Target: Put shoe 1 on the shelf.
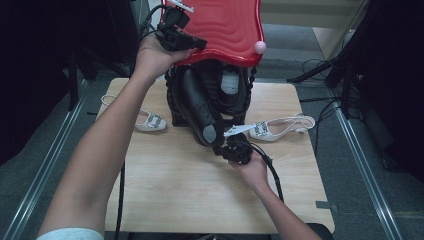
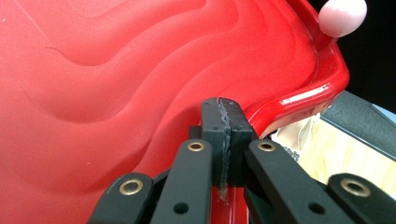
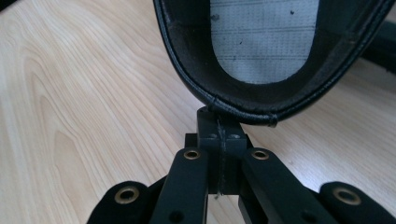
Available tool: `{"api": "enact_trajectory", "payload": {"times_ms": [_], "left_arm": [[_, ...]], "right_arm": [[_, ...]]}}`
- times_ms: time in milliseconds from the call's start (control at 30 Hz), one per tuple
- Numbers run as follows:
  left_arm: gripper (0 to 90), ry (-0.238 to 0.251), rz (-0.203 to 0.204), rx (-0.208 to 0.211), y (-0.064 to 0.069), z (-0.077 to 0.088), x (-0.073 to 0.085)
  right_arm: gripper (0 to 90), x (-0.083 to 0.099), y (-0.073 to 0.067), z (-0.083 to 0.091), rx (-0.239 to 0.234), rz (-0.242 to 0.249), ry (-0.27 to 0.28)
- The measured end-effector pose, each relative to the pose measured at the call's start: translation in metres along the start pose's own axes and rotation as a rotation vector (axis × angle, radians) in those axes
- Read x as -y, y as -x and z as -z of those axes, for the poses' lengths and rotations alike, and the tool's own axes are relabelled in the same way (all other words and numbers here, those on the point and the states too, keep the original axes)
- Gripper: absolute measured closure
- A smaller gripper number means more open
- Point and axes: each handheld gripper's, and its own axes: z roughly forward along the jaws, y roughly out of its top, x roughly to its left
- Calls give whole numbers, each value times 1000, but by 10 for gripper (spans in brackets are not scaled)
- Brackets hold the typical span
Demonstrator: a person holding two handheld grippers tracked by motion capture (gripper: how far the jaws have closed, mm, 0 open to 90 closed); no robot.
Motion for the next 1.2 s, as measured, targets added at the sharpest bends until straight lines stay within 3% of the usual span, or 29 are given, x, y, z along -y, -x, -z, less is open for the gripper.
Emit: {"api": "enact_trajectory", "payload": {"times_ms": [267,433,767,1200], "left_arm": [[899,1,1,1,0,0,0],[899,0,2,1,0,0,0],[899,-5,6,5,-1,0,0],[898,-2,18,8,-2,-1,-1]], "right_arm": [[900,-11,-11,5,-29,11,42],[900,-22,-25,12,-52,26,120],[900,-51,-28,14,-89,10,198],[900,-77,-44,14,-86,102,189]]}}
